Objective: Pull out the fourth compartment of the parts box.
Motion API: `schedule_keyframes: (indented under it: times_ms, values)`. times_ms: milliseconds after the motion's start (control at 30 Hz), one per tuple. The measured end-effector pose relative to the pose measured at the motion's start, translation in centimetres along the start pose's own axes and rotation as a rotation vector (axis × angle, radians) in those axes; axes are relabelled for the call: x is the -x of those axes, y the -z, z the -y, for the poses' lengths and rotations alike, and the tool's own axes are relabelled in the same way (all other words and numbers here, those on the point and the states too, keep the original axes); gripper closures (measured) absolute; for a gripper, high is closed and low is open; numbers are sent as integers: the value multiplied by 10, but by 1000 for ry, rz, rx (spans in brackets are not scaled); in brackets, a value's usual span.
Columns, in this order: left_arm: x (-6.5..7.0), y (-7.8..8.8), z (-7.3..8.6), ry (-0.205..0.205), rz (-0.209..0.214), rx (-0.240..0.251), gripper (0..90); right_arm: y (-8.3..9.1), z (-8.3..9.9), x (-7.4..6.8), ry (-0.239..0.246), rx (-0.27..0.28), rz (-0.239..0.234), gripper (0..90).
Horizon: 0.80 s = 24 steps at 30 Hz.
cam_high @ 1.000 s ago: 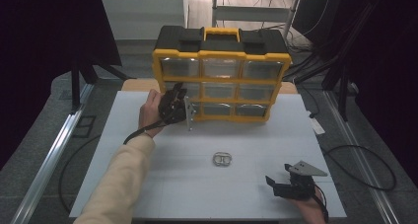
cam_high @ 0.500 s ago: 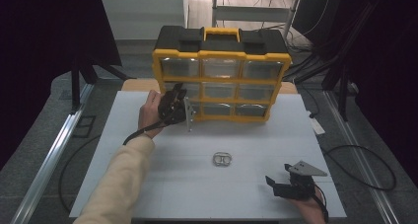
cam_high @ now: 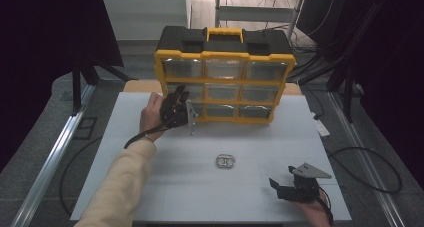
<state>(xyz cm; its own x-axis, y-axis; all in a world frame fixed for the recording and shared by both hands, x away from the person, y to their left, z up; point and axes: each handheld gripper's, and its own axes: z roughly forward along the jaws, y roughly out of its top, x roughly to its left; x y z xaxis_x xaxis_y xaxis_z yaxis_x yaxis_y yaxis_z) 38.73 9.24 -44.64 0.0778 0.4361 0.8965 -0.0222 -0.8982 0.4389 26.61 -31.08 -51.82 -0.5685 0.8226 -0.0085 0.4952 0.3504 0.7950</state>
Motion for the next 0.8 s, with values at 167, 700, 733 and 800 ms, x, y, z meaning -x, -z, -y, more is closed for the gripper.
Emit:
schedule_keyframes:
  times_ms: [167, 700, 733, 800]
  values:
    - [0, 2, 0, 1, 0, 1, 678, 0, 0, 0, 0, 1, -1, 133]
    - [0, 7, 1, -4, 3, 6, 679, -1, 0, -1, 0, -1, 0, 134]
    - [0, 8, 1, -5, 3, 8, 679, 0, 0, -1, -1, 0, 0, 135]
    - [0, 8, 1, -6, 2, 8, 679, 0, 0, 0, -2, 1, 1, 135]
